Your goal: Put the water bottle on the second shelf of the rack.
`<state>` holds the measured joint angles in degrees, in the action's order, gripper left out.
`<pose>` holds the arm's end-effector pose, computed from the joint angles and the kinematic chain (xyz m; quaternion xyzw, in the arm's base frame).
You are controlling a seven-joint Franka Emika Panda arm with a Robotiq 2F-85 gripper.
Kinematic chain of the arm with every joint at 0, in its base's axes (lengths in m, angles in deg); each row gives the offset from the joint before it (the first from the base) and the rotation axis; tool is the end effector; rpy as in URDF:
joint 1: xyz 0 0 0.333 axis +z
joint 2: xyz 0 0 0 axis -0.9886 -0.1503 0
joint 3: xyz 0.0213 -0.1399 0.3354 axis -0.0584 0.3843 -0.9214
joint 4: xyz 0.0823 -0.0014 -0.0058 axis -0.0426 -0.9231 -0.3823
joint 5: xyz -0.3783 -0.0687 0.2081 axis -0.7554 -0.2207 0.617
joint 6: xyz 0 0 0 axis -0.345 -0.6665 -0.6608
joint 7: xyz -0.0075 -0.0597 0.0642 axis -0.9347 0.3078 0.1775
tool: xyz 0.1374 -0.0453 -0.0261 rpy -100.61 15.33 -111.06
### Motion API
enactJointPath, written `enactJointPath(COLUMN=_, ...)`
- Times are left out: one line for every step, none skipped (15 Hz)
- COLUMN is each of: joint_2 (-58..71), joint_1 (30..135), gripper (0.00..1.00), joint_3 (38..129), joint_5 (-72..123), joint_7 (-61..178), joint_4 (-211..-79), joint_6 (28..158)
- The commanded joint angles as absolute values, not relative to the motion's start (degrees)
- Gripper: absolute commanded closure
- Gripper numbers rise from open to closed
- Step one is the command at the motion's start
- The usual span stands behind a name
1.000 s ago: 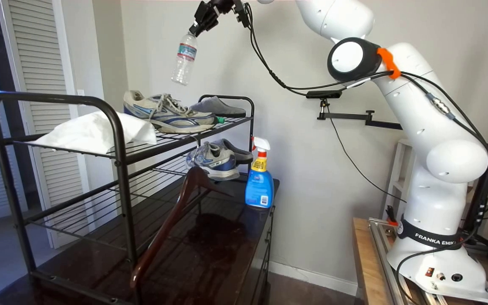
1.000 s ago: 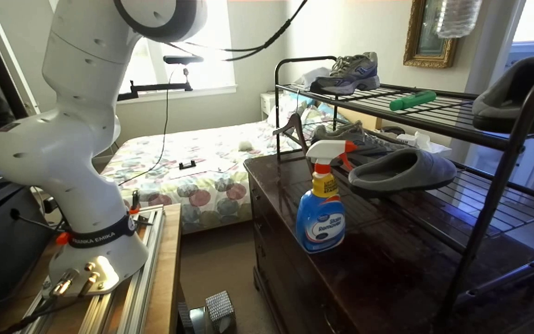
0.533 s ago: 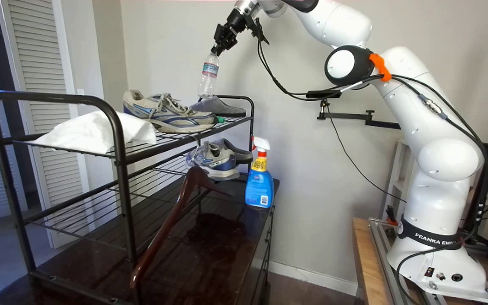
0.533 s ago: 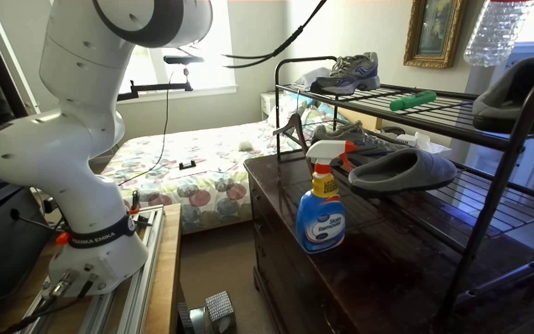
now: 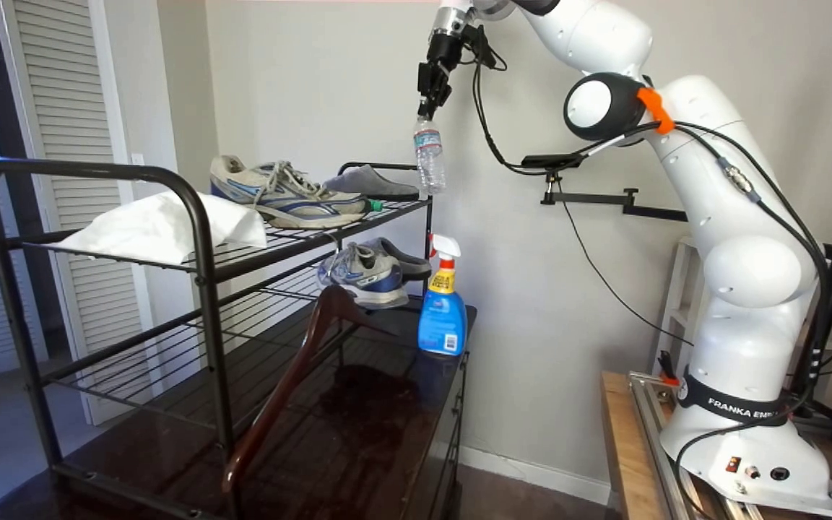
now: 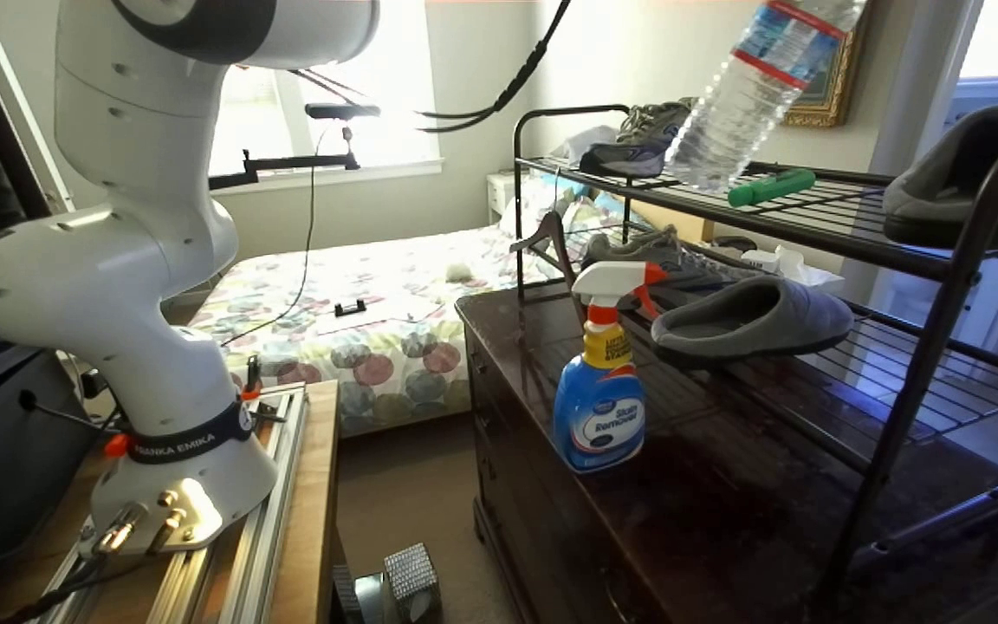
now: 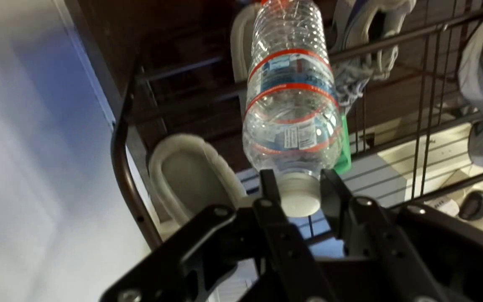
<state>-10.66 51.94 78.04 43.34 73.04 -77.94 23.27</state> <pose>0.6311 -0.2933 0.7515 -0.9860 0.0975 -0.0890 0.1014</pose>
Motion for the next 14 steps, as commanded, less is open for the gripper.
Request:
enactJointPath(joint_2=-7.33, joint_1=49.33, gripper=0.92, joint_3=78.48, joint_5=44.82, joint_7=71.95, joint_4=-80.54, joint_6=13.45)
enactJointPath(joint_2=-7.26, joint_1=48.65, gripper=0.92, joint_3=78.64, joint_5=45.06, joint_7=71.52, joint_4=-80.09, joint_6=12.33)
enactJointPath(joint_2=-7.27, joint_1=48.02, gripper=0.92, joint_3=78.67, joint_5=45.31, joint_7=71.26, joint_4=-79.76, joint_6=11.78)
enactJointPath(joint_2=-7.27, joint_1=47.29, gripper=0.92, joint_3=78.53, joint_5=45.83, joint_7=71.08, joint_4=-79.47, joint_6=11.80)
enactJointPath(joint_2=-7.45, joint_1=46.88, gripper=0.92, joint_3=78.76, joint_5=45.60, joint_7=70.99, joint_4=-78.87, joint_6=13.19)
enactJointPath(joint_2=-7.69, joint_1=46.27, gripper=0.92, joint_3=78.87, joint_5=45.81, joint_7=70.22, joint_4=-78.25, joint_6=15.38)
enactJointPath(joint_2=-7.82, joint_1=46.34, gripper=0.92, joint_3=79.66, joint_5=44.50, joint_7=69.71, joint_4=-77.87, joint_6=19.37)
enactJointPath(joint_2=-8.04, joint_1=45.72, gripper=0.92, joint_3=79.54, joint_5=45.25, joint_7=68.53, joint_4=-77.79, joint_6=21.99)
enactJointPath(joint_2=-8.32, joint_1=45.15, gripper=0.92, joint_3=79.45, joint_5=45.90, joint_7=67.47, joint_4=-77.79, joint_6=24.96)
enactJointPath(joint_2=-8.60, joint_1=44.43, gripper=0.92, joint_3=78.99, joint_5=46.94, joint_7=66.35, joint_4=-77.79, joint_6=27.68)
enactJointPath(joint_2=-8.77, joint_1=43.71, gripper=0.92, joint_3=78.42, joint_5=48.18, joint_7=64.97, joint_4=-78.00, joint_6=29.61)
enactJointPath(joint_2=-8.72, joint_1=42.78, gripper=0.92, joint_3=77.58, joint_5=50.28, joint_7=63.22, joint_4=-78.57, joint_6=30.97)
enactJointPath(joint_2=-8.76, joint_1=41.90, gripper=0.92, joint_3=76.71, joint_5=52.47, joint_7=62.00, joint_4=-79.04, joint_6=31.99)
enactJointPath(joint_2=-8.24, joint_1=43.77, gripper=0.70, joint_3=78.43, joint_5=48.27, joint_7=65.34, joint_4=-79.11, joint_6=30.33)
